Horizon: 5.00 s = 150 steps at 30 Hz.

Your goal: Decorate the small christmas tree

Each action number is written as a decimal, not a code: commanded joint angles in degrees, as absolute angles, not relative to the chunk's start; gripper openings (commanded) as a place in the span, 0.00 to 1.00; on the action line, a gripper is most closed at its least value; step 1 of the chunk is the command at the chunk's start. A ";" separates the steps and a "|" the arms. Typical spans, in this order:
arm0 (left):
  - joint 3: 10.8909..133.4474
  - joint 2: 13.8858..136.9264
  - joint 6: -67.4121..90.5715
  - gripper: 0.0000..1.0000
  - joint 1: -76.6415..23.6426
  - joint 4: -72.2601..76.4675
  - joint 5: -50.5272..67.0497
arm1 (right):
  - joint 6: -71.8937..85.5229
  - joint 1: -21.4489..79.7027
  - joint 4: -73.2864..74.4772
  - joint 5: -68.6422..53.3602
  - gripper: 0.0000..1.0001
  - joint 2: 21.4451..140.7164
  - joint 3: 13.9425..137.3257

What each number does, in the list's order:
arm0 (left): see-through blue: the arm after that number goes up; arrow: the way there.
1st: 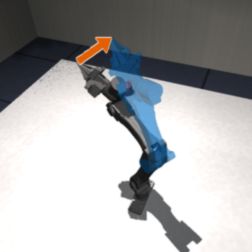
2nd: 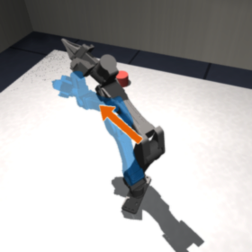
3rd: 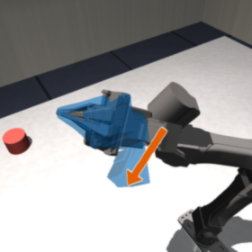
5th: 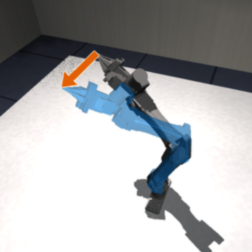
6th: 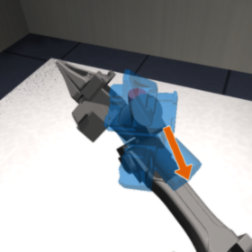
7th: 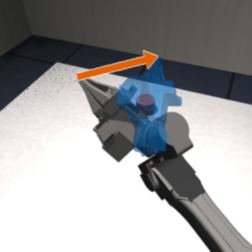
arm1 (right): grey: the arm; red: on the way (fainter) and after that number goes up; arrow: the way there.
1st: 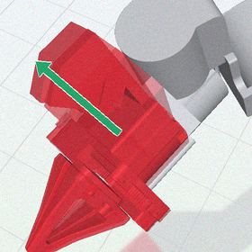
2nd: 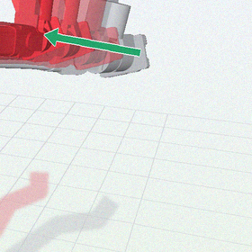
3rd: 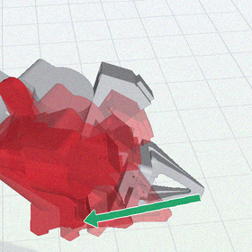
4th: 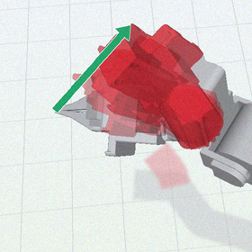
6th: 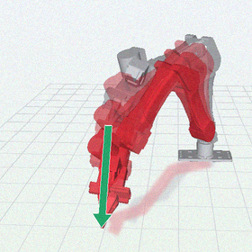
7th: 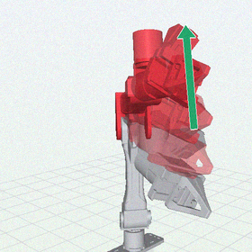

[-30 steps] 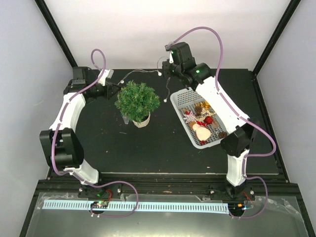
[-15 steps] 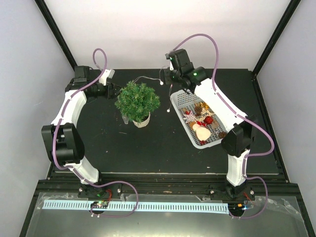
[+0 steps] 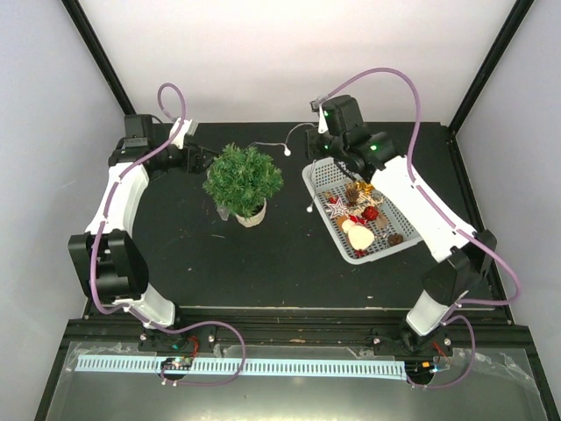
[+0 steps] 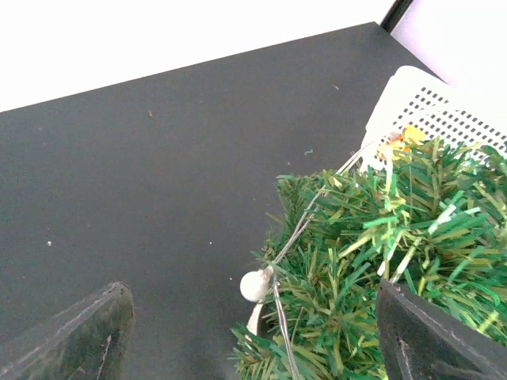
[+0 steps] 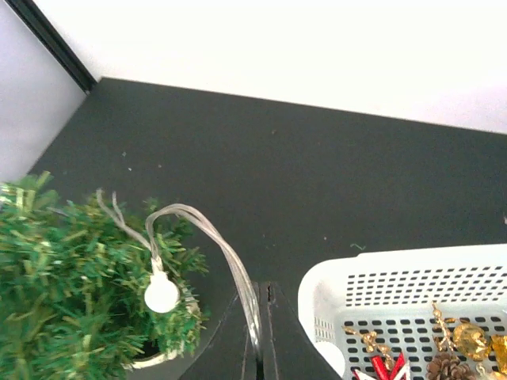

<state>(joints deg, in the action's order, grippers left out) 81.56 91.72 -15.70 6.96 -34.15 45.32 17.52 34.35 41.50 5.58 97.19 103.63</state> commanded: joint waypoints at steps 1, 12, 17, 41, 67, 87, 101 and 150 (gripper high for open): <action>82.58 89.27 -15.76 0.88 7.56 -32.93 43.49 | 18.21 34.55 40.28 3.35 0.01 94.90 103.18; 82.94 89.23 -17.15 0.99 7.67 -33.86 45.98 | 19.54 34.85 40.29 2.16 0.01 94.19 99.33; 83.88 90.44 -16.18 0.99 7.85 -33.99 46.93 | 20.03 34.80 39.90 1.66 0.01 93.97 98.16; 78.52 75.92 -18.30 0.99 8.35 -32.34 52.61 | 23.00 35.97 37.59 -1.66 0.01 91.98 89.67; 58.69 58.78 -31.62 0.99 -23.53 -36.50 36.31 | 27.77 45.53 38.78 -9.10 0.01 85.95 88.60; 48.60 66.48 -20.08 0.98 -31.47 -9.73 35.23 | 32.05 45.58 34.78 -15.79 0.01 86.22 90.23; 46.05 68.34 -22.33 0.02 -33.11 -6.65 35.11 | 33.02 45.49 34.03 -15.62 0.01 85.95 89.50; 56.74 43.48 -44.37 0.02 -7.80 -47.55 23.02 | 36.13 44.82 27.05 -21.49 0.42 88.54 80.49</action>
<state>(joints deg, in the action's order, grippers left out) 53.34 44.80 -42.48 -8.86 -44.82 24.71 36.16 44.95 28.42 -20.40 88.77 79.92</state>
